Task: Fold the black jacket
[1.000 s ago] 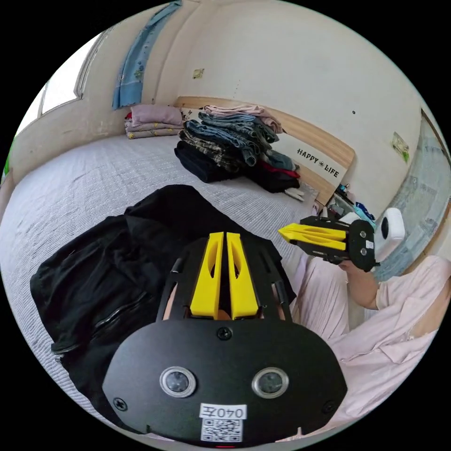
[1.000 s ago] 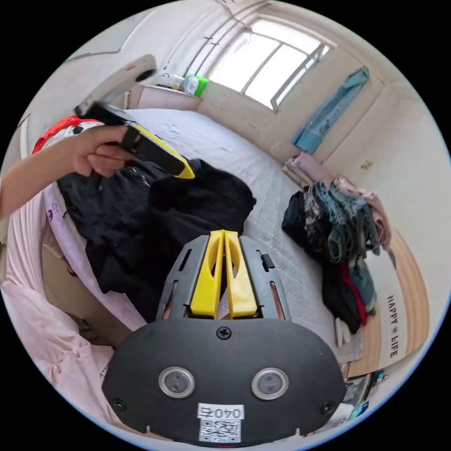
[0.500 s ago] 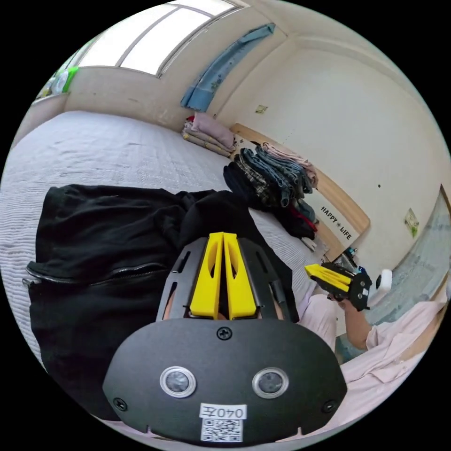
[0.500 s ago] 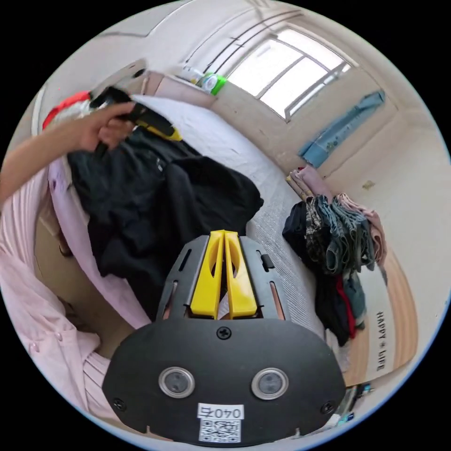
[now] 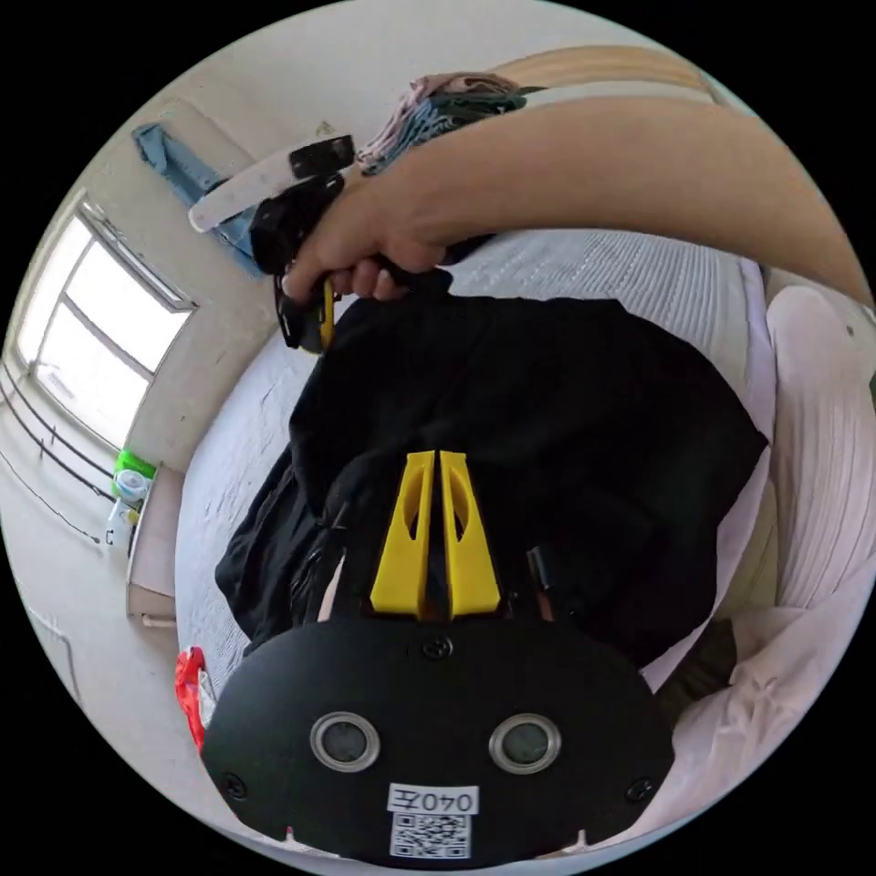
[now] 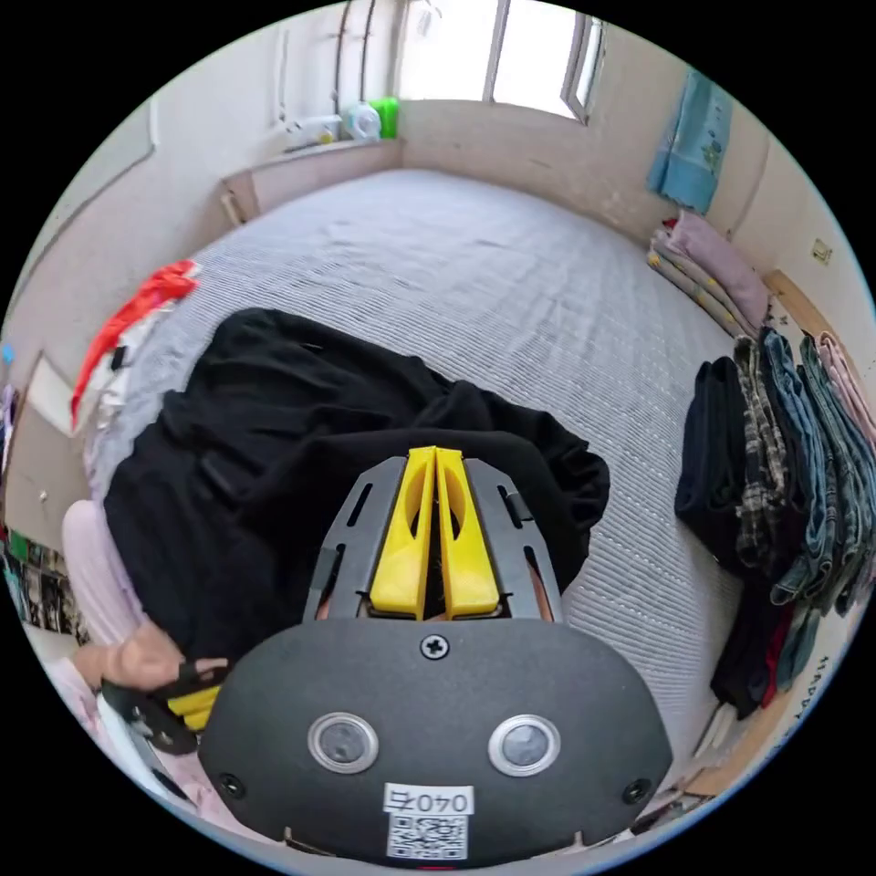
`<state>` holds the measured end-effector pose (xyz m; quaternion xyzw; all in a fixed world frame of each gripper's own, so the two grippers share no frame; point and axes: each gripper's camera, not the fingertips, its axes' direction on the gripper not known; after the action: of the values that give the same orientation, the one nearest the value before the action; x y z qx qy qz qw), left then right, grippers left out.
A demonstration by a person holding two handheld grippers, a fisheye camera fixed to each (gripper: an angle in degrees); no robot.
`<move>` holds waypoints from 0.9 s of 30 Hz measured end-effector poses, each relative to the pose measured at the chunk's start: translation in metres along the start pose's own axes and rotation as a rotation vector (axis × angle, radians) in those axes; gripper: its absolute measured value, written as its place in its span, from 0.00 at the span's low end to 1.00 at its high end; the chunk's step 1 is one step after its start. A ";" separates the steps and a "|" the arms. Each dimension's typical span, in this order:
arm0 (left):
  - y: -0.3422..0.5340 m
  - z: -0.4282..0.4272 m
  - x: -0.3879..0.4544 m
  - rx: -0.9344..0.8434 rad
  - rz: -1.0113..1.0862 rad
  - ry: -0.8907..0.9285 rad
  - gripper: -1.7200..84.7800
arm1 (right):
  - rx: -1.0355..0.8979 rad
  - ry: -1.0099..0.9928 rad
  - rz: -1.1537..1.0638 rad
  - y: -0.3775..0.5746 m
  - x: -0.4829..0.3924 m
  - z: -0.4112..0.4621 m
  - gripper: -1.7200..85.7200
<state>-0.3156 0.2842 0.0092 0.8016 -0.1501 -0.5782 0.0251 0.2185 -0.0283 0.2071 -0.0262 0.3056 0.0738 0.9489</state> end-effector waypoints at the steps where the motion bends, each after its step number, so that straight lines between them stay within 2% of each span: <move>1: 0.002 0.007 0.008 -0.044 0.036 0.020 0.01 | -0.068 0.076 0.020 -0.014 0.006 0.026 0.01; 2: 0.010 0.019 0.023 -0.090 0.074 0.005 0.01 | -0.146 0.129 0.030 -0.023 0.014 0.053 0.01; 4: 0.026 0.014 0.038 -0.022 0.081 -0.059 0.01 | -0.256 0.127 0.067 -0.028 0.025 0.093 0.01; 6: 0.036 0.001 0.044 -0.017 0.043 -0.013 0.01 | -0.235 0.115 0.118 -0.032 0.029 0.101 0.01; 9: 0.050 -0.019 0.042 0.005 0.002 0.016 0.01 | -0.254 0.172 0.022 -0.039 0.019 0.091 0.01; 12: 0.065 -0.053 0.011 0.117 -0.189 -0.027 0.01 | -0.090 0.197 -0.052 -0.013 0.003 0.032 0.01; 14: 0.068 -0.065 -0.015 0.174 -0.302 -0.035 0.01 | 0.044 0.105 -0.104 0.029 -0.011 -0.017 0.01; 18: 0.042 -0.060 -0.068 0.262 -0.393 0.079 0.01 | 0.101 -0.057 -0.168 0.086 -0.031 -0.044 0.01; 22: 0.004 -0.008 -0.103 0.162 -0.412 0.146 0.01 | 0.107 -0.172 -0.236 0.127 -0.063 -0.036 0.01; 25: 0.001 0.064 -0.125 -0.023 -0.524 0.202 0.01 | -0.092 -0.150 -0.301 0.145 -0.092 0.005 0.01; 26: 0.008 0.092 -0.128 -0.123 -0.568 0.234 0.01 | -0.082 -0.158 -0.341 0.145 -0.095 0.001 0.01; 27: 0.018 0.100 -0.130 -0.108 -0.590 0.277 0.01 | -0.117 -0.195 -0.370 0.141 -0.094 -0.003 0.01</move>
<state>-0.4500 0.3157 0.0999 0.8789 0.1243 -0.4533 -0.0809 0.1189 0.0988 0.2588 -0.1295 0.1976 -0.0820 0.9682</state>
